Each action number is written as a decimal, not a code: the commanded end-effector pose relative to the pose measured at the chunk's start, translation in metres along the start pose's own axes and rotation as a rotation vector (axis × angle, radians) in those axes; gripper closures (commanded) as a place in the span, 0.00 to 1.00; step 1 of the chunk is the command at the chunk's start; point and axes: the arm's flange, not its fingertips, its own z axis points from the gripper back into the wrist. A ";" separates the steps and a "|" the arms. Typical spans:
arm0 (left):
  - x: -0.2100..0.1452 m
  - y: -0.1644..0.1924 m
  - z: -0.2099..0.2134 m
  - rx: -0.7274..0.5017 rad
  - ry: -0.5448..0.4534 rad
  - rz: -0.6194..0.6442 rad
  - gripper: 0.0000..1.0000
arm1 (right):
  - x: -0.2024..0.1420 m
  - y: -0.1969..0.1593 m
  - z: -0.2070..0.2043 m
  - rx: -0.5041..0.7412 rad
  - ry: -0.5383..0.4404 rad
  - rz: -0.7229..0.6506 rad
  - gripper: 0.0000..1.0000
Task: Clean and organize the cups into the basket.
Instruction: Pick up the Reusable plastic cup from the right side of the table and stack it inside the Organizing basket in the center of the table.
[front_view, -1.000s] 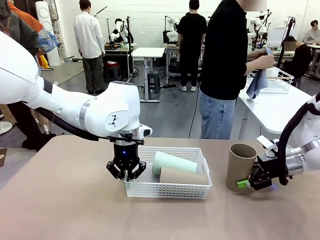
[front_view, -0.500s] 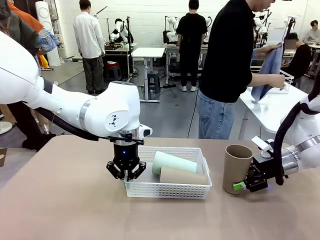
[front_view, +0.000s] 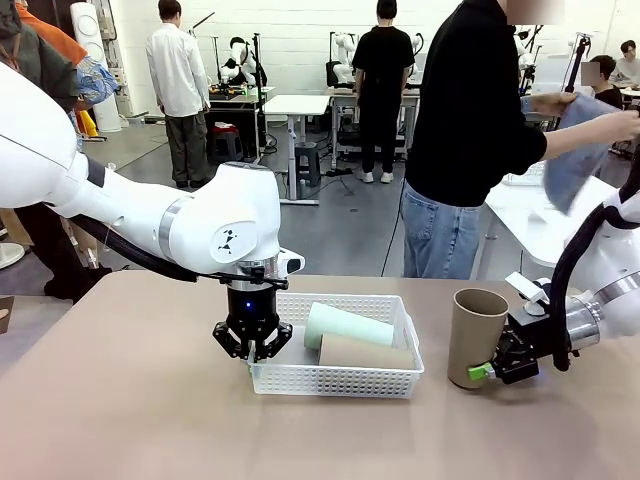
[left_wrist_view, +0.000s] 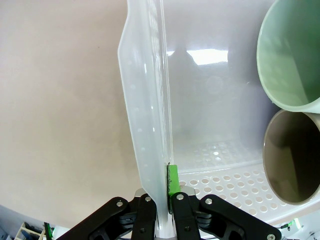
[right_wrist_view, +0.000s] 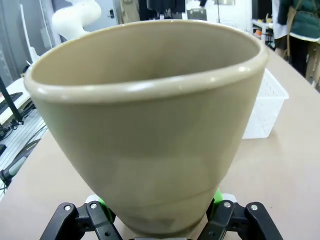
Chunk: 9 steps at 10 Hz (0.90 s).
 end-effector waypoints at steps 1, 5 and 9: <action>-0.002 0.001 -0.001 0.004 -0.001 -0.001 1.00 | 0.050 0.034 0.008 0.001 -0.063 -0.039 0.79; -0.002 0.001 -0.001 0.004 -0.001 -0.001 1.00 | 0.149 0.089 0.022 -0.058 -0.044 -0.074 0.79; -0.002 0.001 -0.001 0.004 -0.001 -0.001 1.00 | 0.160 0.093 0.026 -0.035 -0.032 -0.047 0.79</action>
